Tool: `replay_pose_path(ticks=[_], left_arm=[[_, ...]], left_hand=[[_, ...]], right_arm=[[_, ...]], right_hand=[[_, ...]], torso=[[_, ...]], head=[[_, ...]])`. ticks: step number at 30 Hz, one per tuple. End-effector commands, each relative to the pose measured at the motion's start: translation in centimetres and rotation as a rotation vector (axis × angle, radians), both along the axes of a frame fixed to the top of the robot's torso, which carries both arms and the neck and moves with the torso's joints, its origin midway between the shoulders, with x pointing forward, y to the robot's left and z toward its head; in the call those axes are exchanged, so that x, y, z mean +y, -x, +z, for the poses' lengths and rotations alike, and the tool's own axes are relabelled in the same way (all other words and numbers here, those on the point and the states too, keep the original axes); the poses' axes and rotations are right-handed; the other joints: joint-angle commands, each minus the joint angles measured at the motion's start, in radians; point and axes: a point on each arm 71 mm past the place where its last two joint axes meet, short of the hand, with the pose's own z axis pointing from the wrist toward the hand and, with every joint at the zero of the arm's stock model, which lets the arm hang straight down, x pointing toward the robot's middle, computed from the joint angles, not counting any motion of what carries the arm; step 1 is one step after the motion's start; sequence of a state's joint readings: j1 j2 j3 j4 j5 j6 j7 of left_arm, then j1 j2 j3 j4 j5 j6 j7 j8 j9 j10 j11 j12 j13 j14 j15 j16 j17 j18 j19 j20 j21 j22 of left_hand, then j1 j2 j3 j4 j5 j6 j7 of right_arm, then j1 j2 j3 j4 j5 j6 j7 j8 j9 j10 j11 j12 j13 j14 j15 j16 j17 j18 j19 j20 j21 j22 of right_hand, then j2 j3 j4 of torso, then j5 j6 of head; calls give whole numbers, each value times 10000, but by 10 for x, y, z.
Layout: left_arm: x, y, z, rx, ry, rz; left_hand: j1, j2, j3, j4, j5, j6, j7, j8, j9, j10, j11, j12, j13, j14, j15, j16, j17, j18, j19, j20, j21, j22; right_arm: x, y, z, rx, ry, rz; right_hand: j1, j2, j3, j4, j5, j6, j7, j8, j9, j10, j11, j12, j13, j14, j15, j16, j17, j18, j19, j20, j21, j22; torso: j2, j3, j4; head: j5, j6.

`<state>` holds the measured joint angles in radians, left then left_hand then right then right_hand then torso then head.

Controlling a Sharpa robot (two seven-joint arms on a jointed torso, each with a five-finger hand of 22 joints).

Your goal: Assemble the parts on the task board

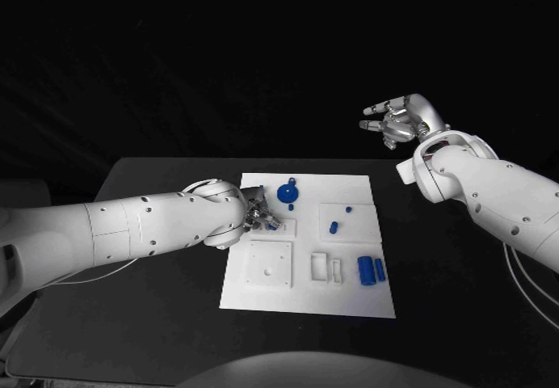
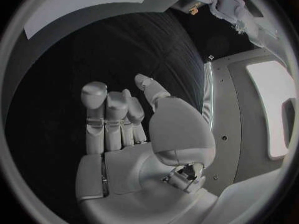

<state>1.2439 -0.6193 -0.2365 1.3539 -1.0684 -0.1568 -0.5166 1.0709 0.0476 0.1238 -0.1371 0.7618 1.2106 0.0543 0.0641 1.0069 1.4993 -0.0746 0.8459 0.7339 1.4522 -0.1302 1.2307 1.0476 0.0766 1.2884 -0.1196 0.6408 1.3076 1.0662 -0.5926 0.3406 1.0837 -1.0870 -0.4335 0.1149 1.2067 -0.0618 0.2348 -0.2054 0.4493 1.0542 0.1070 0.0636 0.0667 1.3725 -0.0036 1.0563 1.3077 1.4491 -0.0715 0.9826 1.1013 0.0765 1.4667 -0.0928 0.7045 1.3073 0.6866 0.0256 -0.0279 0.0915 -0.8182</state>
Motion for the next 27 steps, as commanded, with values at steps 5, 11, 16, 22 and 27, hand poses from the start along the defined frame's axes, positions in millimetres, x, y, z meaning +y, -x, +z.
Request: replay_pose_path(ticks=[5,11,16,22,27], left_arm=[[-6,5,-7,435,-304,-407],[-9,5,-7,416,-280,-468],[-10,5,-6,377,-266,-500],[-13,4,-6,323,-281,-555],[-13,3,-6,295,-310,-557]], left_hand=[[-39,-25,969,-936,20,1063,-1012,44,456,96,-386,14,36,13,-51,73,0,-64,-10,19,-34,239],[-40,-32,970,-910,2,1080,-1022,41,576,99,-389,44,59,15,-50,82,0,-67,-6,20,-26,240],[-26,-37,943,-818,-92,1129,-1048,47,796,103,-373,79,69,18,-40,100,5,-70,-5,33,-20,241],[-10,-45,929,-793,-122,1139,-1045,40,877,107,-350,98,69,17,-22,99,-2,-59,-9,51,-25,241],[-10,-44,916,-758,-156,1132,-1046,33,907,108,-348,114,69,18,-21,103,-2,-37,-14,71,-39,237]], right_arm=[[2,0,0,31,65,144],[3,0,-1,39,52,160],[3,0,-1,39,45,170],[3,0,-1,35,53,170],[4,0,-1,40,47,179]], right_hand=[[-131,3,-68,7,60,-19,-9,-10,16,-2,-31,21,606,47,-34,9,6,160,549,-26,31,539],[-131,3,-68,7,60,-19,-9,-10,16,-2,-31,21,606,47,-34,9,6,160,549,-26,31,539],[-131,3,-68,7,60,-19,-9,-10,16,-2,-31,21,606,47,-34,9,6,160,549,-26,31,539],[-131,3,-68,7,60,-19,-9,-10,16,-2,-31,21,606,47,-34,9,6,160,549,-26,31,539],[-143,12,-92,43,67,-42,-5,-10,16,-10,-29,5,601,49,-33,6,10,166,547,-24,6,522]], torso=[[5,7,9],[1,2,9],[2,-5,-2],[8,-1,2],[2,1,2]], head=[[-32,19],[-8,22],[-13,37],[-33,42],[-51,65]])
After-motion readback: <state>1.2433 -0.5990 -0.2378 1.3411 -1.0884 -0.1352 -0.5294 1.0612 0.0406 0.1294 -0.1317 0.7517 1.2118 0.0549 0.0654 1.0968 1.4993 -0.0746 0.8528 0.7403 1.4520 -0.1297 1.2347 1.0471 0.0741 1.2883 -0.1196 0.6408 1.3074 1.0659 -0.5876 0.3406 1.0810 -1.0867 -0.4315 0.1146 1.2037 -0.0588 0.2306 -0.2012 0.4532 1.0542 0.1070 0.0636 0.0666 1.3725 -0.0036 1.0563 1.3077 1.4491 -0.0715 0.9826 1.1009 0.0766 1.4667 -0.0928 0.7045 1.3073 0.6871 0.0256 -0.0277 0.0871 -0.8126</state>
